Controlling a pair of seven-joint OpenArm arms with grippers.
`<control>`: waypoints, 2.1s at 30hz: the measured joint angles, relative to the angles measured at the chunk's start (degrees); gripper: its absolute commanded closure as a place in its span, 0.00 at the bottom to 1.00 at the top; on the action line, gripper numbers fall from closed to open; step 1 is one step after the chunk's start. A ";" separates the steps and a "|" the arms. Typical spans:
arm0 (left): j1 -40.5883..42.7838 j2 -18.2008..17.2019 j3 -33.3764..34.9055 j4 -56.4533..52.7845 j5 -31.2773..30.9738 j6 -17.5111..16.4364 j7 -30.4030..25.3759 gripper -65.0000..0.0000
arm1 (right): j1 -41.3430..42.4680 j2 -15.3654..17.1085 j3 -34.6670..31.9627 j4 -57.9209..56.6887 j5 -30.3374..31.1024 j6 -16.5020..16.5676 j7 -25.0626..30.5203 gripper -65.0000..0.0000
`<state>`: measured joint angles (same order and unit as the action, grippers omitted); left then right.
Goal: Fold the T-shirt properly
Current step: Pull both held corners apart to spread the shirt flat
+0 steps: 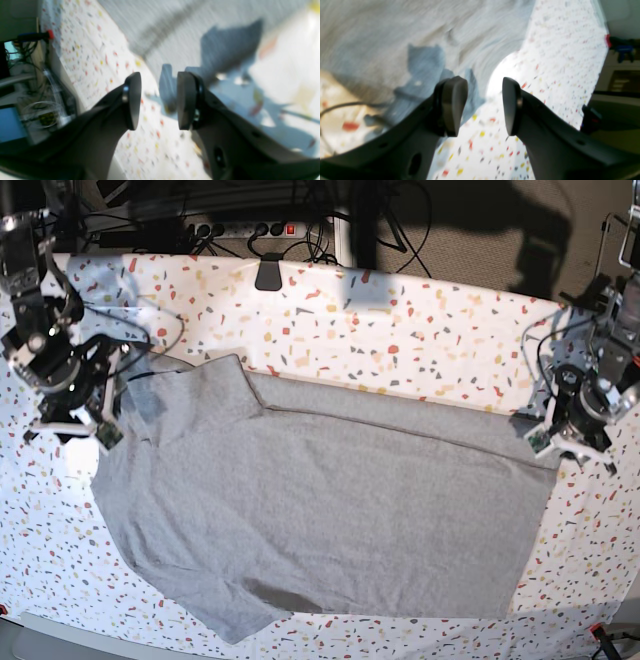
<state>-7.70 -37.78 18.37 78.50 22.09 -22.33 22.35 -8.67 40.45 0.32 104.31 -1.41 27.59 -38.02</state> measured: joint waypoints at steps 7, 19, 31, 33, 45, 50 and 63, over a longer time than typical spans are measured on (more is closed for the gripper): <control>7.54 -0.17 -0.02 0.28 8.87 7.61 -8.37 0.65 | -5.64 0.02 0.00 4.85 -0.04 -0.09 0.37 0.59; 4.72 0.02 -0.11 -8.26 9.29 9.68 -20.37 0.65 | -6.73 -3.02 0.02 4.94 0.26 -0.09 -2.78 0.59; -1.68 5.57 -0.76 -19.69 14.56 9.88 -21.40 0.80 | -6.91 -3.76 0.02 5.31 0.24 -0.09 -3.04 0.59; -1.68 5.57 -0.76 -19.67 14.56 9.70 -20.98 1.00 | -6.91 -3.76 0.02 5.31 0.26 -0.09 -3.02 0.59; -1.70 5.77 -0.76 -19.63 14.49 9.73 -19.41 1.00 | -12.28 -3.74 0.04 5.31 0.20 0.13 -4.50 0.59; -1.68 5.73 -0.76 -19.69 11.28 9.73 -19.19 1.00 | -13.42 -3.76 0.04 4.90 0.24 0.13 -2.08 0.58; -1.66 5.75 -0.76 -19.69 11.30 9.73 -19.17 1.00 | -12.41 -3.63 -3.54 -5.11 -12.26 0.00 7.80 0.58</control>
<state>-9.37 -32.03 17.61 58.81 33.39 -12.60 3.18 -21.08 36.82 -3.22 99.20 -13.67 27.59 -30.22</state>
